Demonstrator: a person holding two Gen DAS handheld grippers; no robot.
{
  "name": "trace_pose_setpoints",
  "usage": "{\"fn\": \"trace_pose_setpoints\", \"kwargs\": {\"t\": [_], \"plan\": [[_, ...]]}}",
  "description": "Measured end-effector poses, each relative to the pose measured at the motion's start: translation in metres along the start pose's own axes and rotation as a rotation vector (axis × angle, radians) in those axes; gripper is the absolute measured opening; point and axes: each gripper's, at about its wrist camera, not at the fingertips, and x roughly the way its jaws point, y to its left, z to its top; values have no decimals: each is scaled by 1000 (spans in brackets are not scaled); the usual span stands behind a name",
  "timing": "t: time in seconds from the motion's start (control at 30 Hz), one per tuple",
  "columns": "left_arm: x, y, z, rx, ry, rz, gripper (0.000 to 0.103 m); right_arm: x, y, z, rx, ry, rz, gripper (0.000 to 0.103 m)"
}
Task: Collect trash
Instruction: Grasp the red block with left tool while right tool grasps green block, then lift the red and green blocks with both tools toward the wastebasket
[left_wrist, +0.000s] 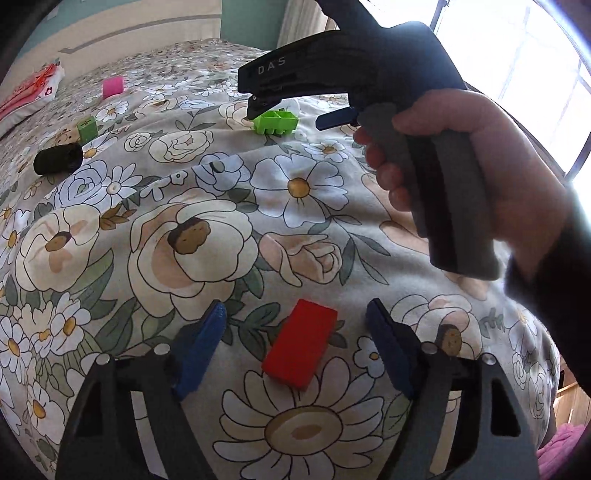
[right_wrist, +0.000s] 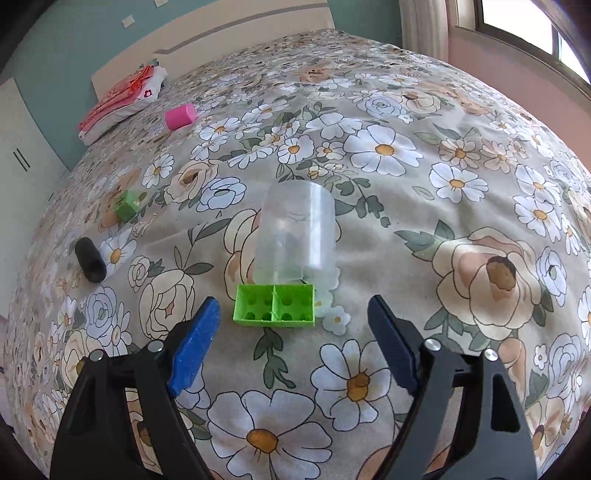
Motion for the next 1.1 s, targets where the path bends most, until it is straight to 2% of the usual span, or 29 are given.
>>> {"fn": "trace_pose_setpoints", "kwargs": {"t": [0.17, 0.27, 0.3, 0.33, 0.4, 0.77, 1.1], "plan": [[2, 4, 2, -9, 1, 0, 61, 6, 8, 3, -26, 6, 4, 66], [3, 6, 4, -22, 4, 3, 48, 10, 10, 5, -32, 14, 4, 55], [3, 7, 4, -29, 5, 5, 41, 10, 10, 6, -34, 16, 10, 48], [3, 7, 5, -34, 7, 0, 30, 10, 10, 6, -36, 18, 12, 46], [3, 10, 5, -48, 12, -8, 23, 8, 9, 6, -39, 13, 12, 46], [-11, 3, 1, -81, 25, 17, 22, -19, -3, 1, -34, 8, 32, 46], [-57, -15, 7, -87, -10, 79, 22, -78, -3, -1, -52, -8, 91, 46]]}}
